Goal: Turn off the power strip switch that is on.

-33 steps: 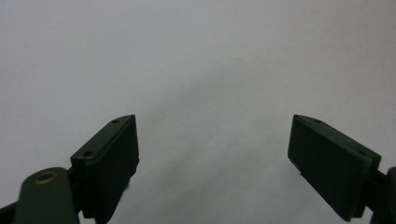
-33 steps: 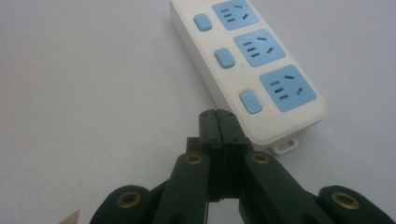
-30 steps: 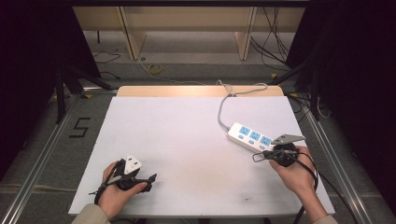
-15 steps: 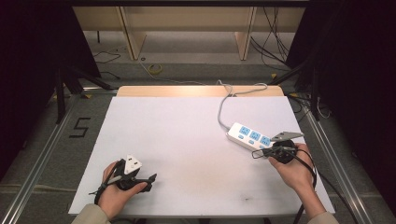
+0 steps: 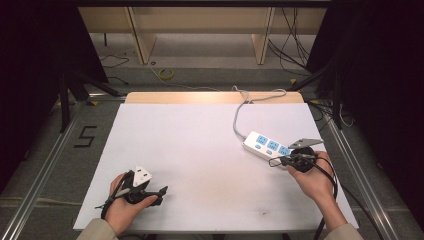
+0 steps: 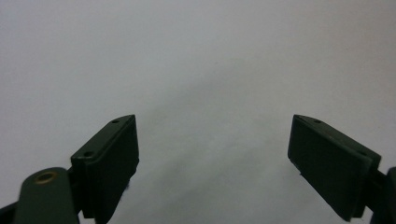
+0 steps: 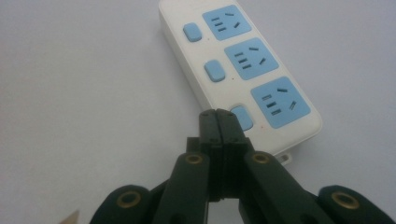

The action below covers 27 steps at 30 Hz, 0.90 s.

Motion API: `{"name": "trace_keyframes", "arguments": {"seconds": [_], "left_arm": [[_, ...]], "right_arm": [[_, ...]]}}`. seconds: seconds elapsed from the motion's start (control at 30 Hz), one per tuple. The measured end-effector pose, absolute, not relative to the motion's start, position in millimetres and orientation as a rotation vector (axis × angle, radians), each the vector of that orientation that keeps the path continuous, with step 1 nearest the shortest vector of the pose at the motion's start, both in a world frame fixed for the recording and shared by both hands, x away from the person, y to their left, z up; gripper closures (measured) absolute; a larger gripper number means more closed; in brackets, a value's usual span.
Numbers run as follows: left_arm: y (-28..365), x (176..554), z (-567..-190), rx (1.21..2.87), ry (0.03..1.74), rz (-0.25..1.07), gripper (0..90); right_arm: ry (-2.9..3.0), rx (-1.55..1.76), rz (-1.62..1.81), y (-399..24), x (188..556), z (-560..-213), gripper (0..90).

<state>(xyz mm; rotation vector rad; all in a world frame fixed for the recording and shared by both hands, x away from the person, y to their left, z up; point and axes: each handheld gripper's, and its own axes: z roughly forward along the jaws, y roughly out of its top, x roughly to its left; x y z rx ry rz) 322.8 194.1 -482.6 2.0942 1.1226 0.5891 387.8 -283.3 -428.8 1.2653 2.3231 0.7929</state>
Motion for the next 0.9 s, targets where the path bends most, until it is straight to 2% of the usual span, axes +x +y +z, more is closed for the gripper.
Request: {"name": "trace_keyframes", "arguments": {"seconds": [0.9], "left_arm": [[194.0, 322.9, -482.8, 2.087, 1.127, 0.589, 16.2]], "right_arm": [[2.318, 1.285, 0.774, -282.8, 399.1, -426.3, 90.0]]}}
